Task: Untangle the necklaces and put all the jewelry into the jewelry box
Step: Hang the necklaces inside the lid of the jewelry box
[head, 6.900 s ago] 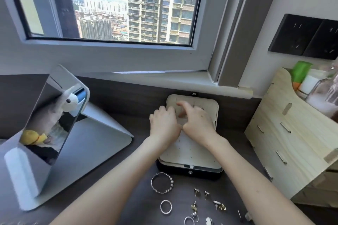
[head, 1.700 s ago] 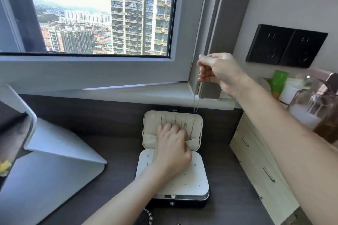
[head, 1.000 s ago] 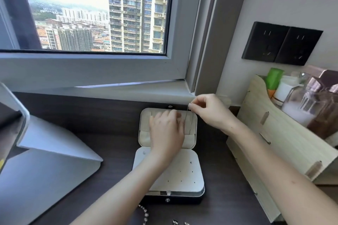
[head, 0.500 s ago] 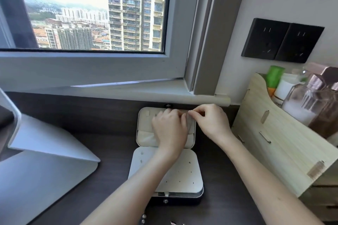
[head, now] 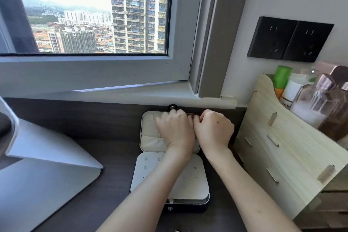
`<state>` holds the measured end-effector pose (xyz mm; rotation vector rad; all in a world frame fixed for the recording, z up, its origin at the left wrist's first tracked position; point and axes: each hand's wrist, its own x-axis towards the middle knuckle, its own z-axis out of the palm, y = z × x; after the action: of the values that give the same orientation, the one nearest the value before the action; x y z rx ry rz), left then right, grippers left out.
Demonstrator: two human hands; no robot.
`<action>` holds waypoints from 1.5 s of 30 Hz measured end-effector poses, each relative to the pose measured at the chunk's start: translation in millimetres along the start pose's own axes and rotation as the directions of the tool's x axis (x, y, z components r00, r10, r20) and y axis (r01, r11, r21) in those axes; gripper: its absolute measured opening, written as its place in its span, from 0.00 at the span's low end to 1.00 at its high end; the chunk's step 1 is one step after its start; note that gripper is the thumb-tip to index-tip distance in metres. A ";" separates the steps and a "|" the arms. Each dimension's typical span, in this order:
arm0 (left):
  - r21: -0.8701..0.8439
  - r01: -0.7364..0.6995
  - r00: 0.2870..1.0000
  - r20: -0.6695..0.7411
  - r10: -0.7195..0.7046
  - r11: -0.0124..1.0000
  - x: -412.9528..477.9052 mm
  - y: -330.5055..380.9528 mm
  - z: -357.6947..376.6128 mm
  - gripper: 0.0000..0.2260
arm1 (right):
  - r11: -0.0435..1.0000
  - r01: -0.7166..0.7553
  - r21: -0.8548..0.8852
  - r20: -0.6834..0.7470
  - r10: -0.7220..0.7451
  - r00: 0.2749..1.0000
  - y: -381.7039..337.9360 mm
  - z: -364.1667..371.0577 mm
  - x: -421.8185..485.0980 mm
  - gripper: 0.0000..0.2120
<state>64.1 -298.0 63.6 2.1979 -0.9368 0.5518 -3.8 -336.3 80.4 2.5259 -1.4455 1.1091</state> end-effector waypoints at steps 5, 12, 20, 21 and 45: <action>0.023 0.007 0.999 0.041 -0.008 1.000 1.4 5.5 -11.3 0.17 | 0.999 -0.032 -0.043 0.080 0.035 0.996 -1.9 -7.4 3.8 0.12; 0.205 -0.082 0.990 0.128 0.056 0.975 -8.2 2.1 -13.6 0.13 | 0.997 0.030 -0.068 0.212 -0.015 0.977 1.6 -13.3 -2.5 0.09; 0.134 -0.174 0.960 0.244 0.138 0.976 -20.4 -14.1 -13.9 0.09 | 0.984 0.086 0.154 0.140 -0.108 0.984 10.7 -24.2 -11.9 0.13; 0.120 -0.160 0.964 0.234 0.129 0.980 -22.8 -15.7 -18.6 0.09 | 0.983 0.093 0.155 0.135 -0.114 0.984 11.2 -25.1 -13.4 0.14; -0.062 0.076 0.903 0.429 -0.042 0.995 -125.6 -175.9 -265.9 0.04 | 0.792 0.298 0.532 0.627 -0.605 0.490 -96.6 -104.6 -229.6 0.06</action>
<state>83.7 42.6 96.0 2.3115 -1.0858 -0.0057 -61.7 -73.8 52.8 3.5933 -0.4352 0.1222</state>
